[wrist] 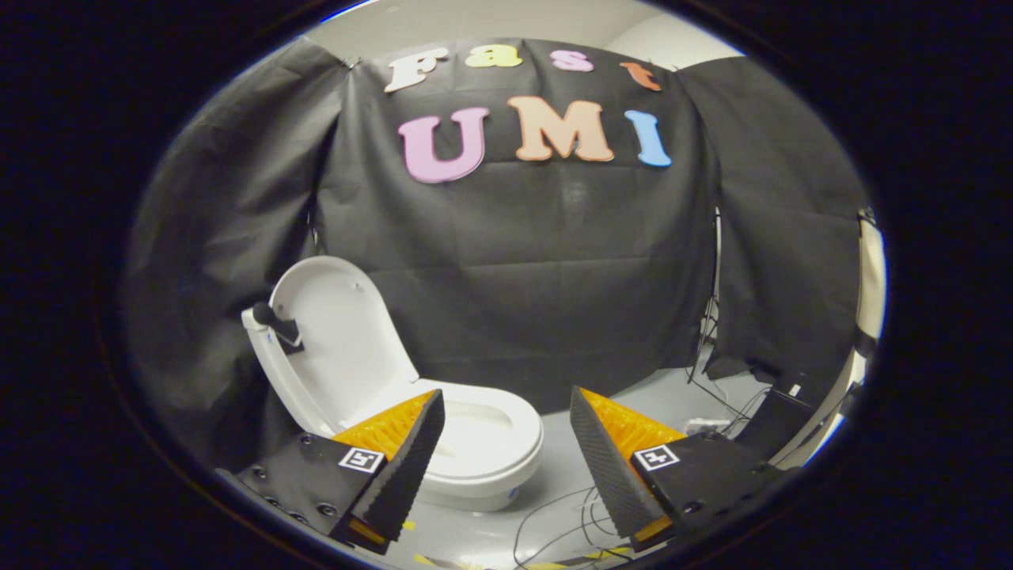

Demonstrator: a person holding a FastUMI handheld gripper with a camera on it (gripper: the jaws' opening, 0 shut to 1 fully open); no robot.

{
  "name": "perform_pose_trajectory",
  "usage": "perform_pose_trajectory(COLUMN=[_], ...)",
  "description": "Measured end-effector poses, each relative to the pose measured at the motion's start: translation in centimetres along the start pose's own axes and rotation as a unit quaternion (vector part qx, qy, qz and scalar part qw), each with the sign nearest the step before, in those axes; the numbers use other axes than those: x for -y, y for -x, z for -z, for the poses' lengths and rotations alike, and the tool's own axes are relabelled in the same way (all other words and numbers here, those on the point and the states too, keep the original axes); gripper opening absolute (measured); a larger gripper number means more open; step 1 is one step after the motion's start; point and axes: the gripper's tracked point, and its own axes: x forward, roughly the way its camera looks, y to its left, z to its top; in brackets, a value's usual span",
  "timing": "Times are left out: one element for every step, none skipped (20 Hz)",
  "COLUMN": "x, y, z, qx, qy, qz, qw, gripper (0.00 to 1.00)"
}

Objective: Open the toilet lid.

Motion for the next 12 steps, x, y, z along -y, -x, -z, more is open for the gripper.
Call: perform_pose_trajectory(x=[0.1, 0.4, 0.7, 0.8, 0.7, 0.6, 0.7, 0.9, 1.2, 1.5, 2.4, 3.1], y=[0.1, 0.0, 0.1, 0.0, 0.0, 0.0, -0.1, -0.1, 0.0, 0.3, 0.6, 0.7], z=[-0.2, 0.0, 0.1, 0.1, 0.2, 0.4, 0.7, 1.0, 1.5, 2.3, 2.8, 2.7], qx=[0.006, 0.008, 0.007, 0.007, 0.006, 0.003, -0.001, -0.006, -0.014, -0.028, -0.035, -0.031], qy=[-0.012, -0.015, -0.012, -0.011, -0.011, -0.010, -0.008, -0.006, -0.004, 0.001, 0.005, -0.002], qz=[0.000, 0.004, 0.009, 0.010, 0.008, 0.006, 0.006, 0.009, 0.010, 0.013, 0.025, 0.033], qw=[1.000, 1.000, 1.000, 1.000, 1.000, 1.000, 1.000, 1.000, 1.000, 1.000, 0.999, 0.999], gripper=[0.98, 0.98, 0.98, 0.98, 0.98, 0.98, 0.98, 0.98, 0.98, 0.98, 0.98, 0.98])
